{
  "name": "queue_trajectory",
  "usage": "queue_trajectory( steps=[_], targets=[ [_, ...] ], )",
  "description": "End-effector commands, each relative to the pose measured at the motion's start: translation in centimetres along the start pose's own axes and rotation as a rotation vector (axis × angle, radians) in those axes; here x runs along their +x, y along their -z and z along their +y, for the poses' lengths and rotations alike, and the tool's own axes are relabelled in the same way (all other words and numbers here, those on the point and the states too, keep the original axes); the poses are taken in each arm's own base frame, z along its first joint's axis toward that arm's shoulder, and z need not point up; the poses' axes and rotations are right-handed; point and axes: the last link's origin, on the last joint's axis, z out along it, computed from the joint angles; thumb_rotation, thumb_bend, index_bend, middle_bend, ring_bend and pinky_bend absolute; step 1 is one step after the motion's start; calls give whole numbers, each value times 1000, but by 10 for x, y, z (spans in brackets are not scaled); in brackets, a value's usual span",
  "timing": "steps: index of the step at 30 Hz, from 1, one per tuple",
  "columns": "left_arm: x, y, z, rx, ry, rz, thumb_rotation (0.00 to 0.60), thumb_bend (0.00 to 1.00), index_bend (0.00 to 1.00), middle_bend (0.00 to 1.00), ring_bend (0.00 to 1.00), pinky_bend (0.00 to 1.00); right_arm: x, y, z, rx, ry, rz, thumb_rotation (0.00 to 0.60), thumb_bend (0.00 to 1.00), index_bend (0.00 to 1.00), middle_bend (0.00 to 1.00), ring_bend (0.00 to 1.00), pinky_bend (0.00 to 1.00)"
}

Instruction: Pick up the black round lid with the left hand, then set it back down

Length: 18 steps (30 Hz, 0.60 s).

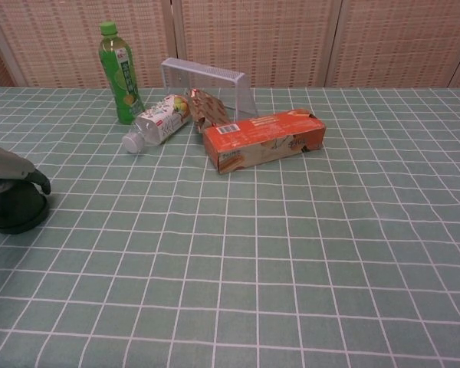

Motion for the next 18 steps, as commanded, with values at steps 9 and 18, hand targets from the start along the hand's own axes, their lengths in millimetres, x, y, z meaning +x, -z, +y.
queue_trajectory(
  steps=[9, 18],
  targets=[
    [-5, -7, -2, 8, -10, 2, 600, 372, 320, 193, 140, 351, 0, 0, 0, -1, -4, -1, 600, 170, 0, 0, 0, 0],
    [-14, -11, -7, 0, 3, 2, 600, 373, 424, 356, 400, 654, 1, 1, 0, 1, -18, 3, 600, 171, 0, 0, 0, 0]
  ],
)
